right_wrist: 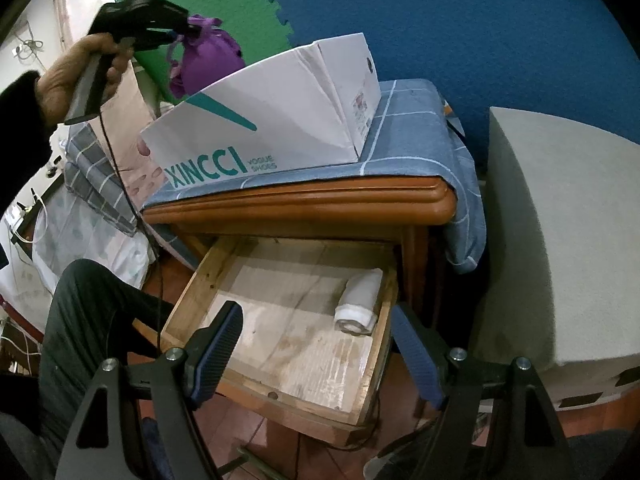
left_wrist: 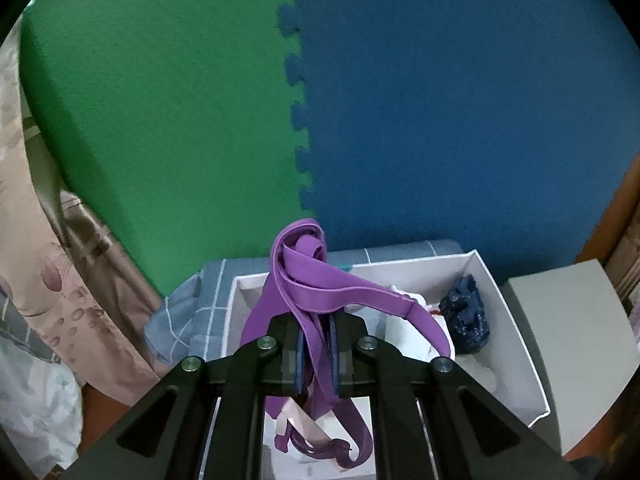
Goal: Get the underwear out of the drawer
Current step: 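Lift the purple bra out and carry it with the left gripper over the box, then lower the purple bra into the box and open the left gripper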
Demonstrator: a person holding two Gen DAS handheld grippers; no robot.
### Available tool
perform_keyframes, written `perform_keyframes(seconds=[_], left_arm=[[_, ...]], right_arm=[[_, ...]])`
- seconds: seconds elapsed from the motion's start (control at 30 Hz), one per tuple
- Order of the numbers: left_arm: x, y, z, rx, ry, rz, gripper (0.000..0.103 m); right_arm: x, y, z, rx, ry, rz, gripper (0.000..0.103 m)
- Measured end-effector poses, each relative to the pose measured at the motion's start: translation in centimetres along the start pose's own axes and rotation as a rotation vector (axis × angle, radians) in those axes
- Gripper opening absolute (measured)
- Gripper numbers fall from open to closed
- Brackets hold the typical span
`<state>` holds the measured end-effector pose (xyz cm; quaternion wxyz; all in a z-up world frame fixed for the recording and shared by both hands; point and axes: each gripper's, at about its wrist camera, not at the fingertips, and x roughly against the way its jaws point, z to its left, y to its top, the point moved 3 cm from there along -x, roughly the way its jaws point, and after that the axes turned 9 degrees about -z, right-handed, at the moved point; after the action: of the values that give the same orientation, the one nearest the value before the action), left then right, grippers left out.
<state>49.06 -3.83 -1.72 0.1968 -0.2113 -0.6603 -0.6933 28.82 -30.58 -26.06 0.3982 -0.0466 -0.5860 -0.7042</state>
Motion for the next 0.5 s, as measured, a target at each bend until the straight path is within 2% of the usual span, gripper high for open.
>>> perform_keyframes(seconds=[0.3, 0.4, 0.5], left_arm=[[-3.5, -2.0, -3.9, -0.025, -0.033, 0.062, 0.008], [-4.3, -2.3, -4.7, -0.012, -0.068, 0.085, 0.011], [-4.7, -2.6, -5.1, 0.035, -0.141, 0.096, 0.018]], right_arm=[[0.0, 0.0, 0.0, -0.001, -0.004, 0.005, 0.078], [-0.1, 0.0, 0.1, 0.002, -0.003, 0.009, 0.078], [-0.1, -0.1, 0.1, 0.002, -0.003, 0.009, 0.078]])
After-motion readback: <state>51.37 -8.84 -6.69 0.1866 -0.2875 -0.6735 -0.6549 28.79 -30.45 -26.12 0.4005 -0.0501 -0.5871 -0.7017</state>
